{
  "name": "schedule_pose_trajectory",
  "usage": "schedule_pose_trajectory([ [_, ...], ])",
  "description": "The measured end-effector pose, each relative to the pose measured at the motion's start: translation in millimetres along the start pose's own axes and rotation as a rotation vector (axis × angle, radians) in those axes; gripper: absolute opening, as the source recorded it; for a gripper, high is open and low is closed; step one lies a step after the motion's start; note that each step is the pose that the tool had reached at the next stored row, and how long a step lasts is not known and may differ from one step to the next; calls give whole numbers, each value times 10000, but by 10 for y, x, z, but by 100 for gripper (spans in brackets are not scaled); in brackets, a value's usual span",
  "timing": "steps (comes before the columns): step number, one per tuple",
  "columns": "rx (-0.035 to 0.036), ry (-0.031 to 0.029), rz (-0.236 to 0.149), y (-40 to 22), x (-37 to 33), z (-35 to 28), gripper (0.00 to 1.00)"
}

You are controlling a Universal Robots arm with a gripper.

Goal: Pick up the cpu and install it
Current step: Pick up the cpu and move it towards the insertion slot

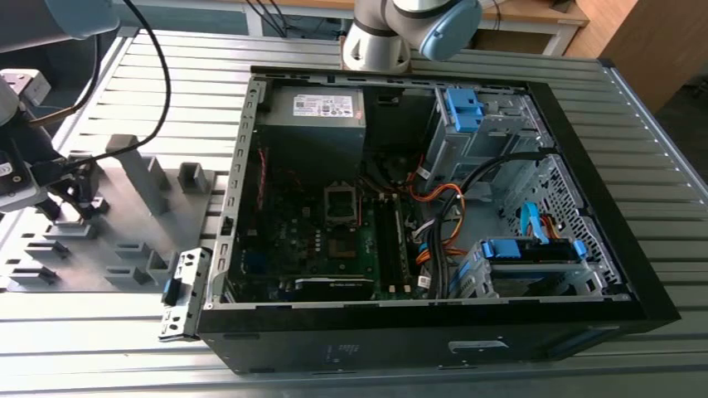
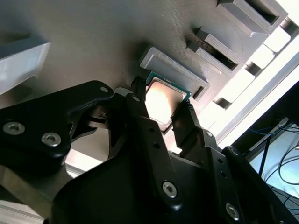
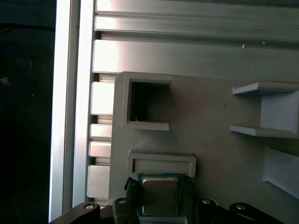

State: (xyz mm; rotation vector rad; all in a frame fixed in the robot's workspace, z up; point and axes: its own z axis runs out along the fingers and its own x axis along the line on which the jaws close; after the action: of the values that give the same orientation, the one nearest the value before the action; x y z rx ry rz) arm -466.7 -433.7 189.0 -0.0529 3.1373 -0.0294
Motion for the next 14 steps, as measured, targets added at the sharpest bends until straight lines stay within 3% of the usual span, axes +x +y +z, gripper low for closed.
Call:
schedule_pose_trajectory([
  [14, 2, 4, -1, -1, 0, -16, 47],
])
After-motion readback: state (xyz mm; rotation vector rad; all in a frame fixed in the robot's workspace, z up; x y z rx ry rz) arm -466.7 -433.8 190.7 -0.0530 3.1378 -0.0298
